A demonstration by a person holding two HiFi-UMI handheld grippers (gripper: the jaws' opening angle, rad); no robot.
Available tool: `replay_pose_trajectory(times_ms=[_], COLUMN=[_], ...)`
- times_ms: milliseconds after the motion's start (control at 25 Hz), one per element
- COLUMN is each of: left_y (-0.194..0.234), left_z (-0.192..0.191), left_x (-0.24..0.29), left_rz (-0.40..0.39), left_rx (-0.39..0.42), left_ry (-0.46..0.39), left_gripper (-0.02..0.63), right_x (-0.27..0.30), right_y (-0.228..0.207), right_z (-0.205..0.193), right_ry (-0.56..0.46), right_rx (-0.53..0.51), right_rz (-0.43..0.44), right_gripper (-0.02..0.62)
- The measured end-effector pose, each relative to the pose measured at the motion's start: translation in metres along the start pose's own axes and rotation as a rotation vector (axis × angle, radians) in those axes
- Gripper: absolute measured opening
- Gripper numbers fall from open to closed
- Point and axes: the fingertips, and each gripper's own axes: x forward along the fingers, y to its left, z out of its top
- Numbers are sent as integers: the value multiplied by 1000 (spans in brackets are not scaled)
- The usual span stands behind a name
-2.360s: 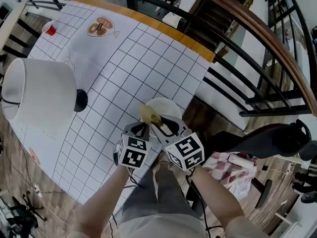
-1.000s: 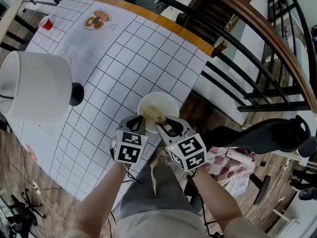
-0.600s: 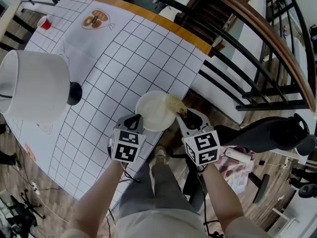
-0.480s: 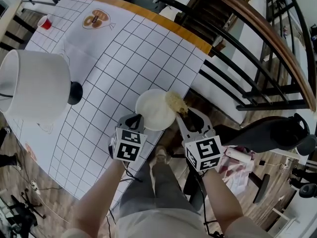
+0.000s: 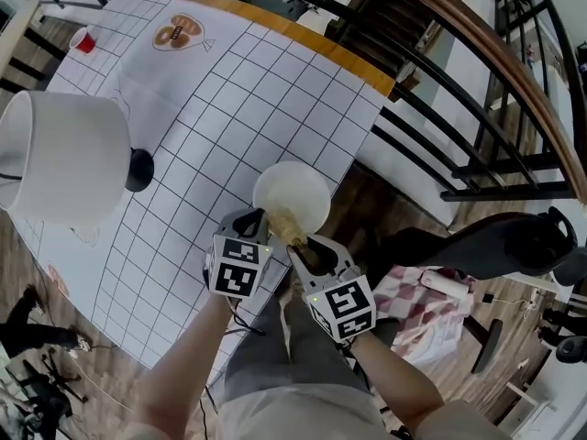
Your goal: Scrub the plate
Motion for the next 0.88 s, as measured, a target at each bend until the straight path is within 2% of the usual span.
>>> replay_pose_trajectory(times_ms=[280,440,560,800,880], left_y=[0,-2,-2,-2,-2], left_z=[-2,-2,-1,2,4], left_x=[1,0,-1,-1,-5], left_rz=[13,1,1,1,4], left_rx=[50,55,67,49,33], left_ry=[-3,0,8,8,7], left_gripper=[17,17,17,17,17], right_x=[-6,-14,-18,-27,-33], right_y=[-21,-51,-77,-111,-116], right_z=[-5,-4,-2,19,25], right_ry=[25,14,-17,-80,-94], right_rx=[-47,-28,14,-1,9], right_rz=[-46,-118,-163,-287,-305], right_gripper=[109,109,109,109,109])
